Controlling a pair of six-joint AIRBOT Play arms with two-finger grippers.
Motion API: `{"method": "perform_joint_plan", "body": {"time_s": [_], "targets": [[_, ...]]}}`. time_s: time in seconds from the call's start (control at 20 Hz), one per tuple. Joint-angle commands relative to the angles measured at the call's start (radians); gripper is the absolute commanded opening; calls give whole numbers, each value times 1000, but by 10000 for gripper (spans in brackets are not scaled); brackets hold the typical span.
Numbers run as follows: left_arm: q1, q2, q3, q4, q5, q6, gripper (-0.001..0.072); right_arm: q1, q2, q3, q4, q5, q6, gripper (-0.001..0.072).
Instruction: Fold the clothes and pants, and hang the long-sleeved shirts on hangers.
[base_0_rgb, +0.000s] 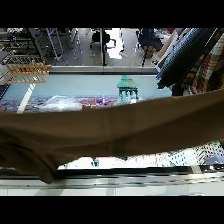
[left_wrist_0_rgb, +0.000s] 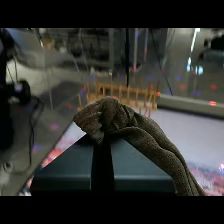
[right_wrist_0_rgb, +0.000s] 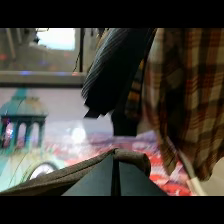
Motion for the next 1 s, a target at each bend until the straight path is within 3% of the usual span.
{"method": "perform_joint_plan", "body": {"time_s": [0.0, 0.15, 0.35, 0.5, 0.65, 0.8, 0.9, 0.95], "targets": [[-2, -71, -195, 16, 110, 28, 12, 1, -29, -162, 124, 112, 19, 17], [-2, -114, -343, -11, 89, 85, 12, 6, -30, -346, 171, 45, 27, 16], [-4, -259, -376, -132, -52, 94, 12, 112, -129, -545, 167, -272, 80, 15], [-61, -417, -376, -194, -187, 101, 12, 255, -364, -561, 163, -581, 113, 15], [-157, -580, -374, -216, -382, 100, 12, 324, -644, -462, 163, -843, 222, 14], [-231, -718, -344, -224, -589, 25, 11, 335, -901, -248, 165, -875, 301, 14], [-254, -792, -283, -223, -620, -3, 13, 351, -1017, -114, 178, -877, 292, 19], [-261, -816, -254, -216, -622, -5, 151, 359, -1050, -63, 178, -852, 276, 196]]}}
